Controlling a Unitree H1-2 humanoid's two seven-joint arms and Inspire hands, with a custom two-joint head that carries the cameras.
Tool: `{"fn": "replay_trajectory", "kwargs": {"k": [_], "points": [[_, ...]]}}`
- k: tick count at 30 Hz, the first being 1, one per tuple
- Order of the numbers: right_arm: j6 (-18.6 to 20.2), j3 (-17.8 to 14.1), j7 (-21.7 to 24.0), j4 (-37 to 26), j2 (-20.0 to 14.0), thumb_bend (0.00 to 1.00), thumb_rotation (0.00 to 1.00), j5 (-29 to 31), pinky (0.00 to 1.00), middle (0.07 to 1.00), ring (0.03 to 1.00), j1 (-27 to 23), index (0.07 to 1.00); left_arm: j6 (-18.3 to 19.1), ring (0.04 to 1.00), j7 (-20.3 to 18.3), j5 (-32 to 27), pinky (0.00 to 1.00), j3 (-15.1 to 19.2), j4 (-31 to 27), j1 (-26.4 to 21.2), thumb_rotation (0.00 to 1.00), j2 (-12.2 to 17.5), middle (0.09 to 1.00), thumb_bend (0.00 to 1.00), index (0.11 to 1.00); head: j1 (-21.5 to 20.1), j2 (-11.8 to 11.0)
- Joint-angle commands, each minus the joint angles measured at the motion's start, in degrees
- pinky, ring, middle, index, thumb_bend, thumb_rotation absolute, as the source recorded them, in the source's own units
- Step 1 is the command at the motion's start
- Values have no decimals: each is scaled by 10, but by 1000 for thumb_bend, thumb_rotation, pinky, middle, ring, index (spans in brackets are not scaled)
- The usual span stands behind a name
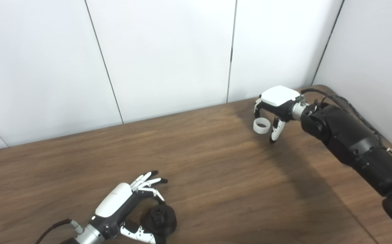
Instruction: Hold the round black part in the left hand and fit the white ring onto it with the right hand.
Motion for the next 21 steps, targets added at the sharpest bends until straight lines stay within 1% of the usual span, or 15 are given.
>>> {"fn": "replay_trajectory", "kwargs": {"k": [1, 9, 21], "points": [[-3, -5, -12, -13, -12, 898, 242, -1, 933, 874, 954, -23, 672, 4, 1000, -25, 19, 1000, -7, -4, 16, 57, 5, 891, 524, 481, -1, 0], [7, -8, 12, -14, -5, 906, 248, 12, 965, 874, 974, -21, 661, 3, 1000, -25, 21, 1000, -2, -6, 21, 57, 0, 888, 524, 481, 4, 3], [0, -2, 9, -5, -4, 902, 243, 7, 958, 867, 971, -29, 645, 3, 1000, -31, 22, 1000, 8, -13, 27, 57, -4, 888, 524, 481, 6, 2]]}}
